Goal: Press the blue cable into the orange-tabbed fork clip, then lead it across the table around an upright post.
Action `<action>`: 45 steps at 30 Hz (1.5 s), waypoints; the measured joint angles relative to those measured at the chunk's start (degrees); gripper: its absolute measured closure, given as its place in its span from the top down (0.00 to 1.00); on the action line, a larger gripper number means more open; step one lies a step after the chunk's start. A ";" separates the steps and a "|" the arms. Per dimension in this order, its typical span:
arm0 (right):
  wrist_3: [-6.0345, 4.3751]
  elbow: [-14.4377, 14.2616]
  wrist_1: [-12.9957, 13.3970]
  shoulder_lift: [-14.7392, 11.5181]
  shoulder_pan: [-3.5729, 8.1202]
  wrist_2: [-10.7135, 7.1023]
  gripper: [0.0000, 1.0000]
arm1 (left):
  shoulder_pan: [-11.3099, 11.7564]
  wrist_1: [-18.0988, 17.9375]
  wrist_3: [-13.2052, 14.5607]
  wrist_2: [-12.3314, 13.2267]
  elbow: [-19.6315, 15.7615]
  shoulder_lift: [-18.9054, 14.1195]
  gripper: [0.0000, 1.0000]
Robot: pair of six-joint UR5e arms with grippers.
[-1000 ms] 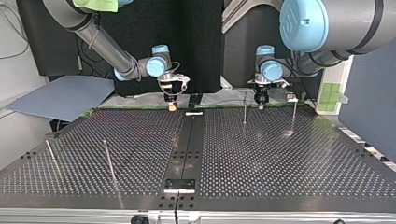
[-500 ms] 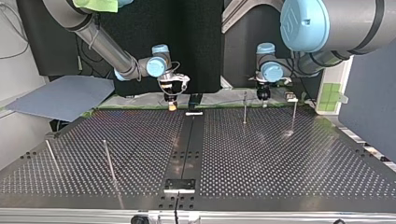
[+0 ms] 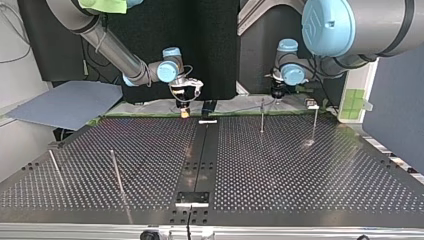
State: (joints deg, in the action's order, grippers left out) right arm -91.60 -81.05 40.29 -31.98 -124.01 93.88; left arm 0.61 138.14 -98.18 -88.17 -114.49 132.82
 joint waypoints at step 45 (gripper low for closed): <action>-0.03 0.01 -1.67 0.19 0.00 -0.01 0.00 | -2.90 -9.16 -2.71 6.45 -12.08 -11.17 1.00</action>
State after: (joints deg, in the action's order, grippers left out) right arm -91.63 -81.04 38.62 -31.79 -124.01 93.87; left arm -2.28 128.98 -100.88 -81.71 -126.57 121.64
